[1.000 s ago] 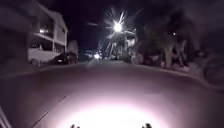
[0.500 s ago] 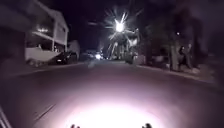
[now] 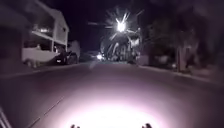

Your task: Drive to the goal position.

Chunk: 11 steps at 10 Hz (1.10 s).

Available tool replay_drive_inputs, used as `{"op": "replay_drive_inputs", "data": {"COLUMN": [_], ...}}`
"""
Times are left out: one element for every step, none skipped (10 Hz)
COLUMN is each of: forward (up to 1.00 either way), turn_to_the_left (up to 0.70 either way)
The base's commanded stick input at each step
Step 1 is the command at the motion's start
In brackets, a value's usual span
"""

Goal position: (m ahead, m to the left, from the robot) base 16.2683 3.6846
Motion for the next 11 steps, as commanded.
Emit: {"op": "replay_drive_inputs", "data": {"forward": [0.85, 0.85, 0.85, 0.85, 0.85, 0.85, 0.85, 0.85, 0.85, 0.85, 0.85], "turn_to_the_left": [0.00, 0.00, 0.00, 0.00, 0.00, 0.00, -0.01, -0.06, -0.28, -0.16, -0.03]}}
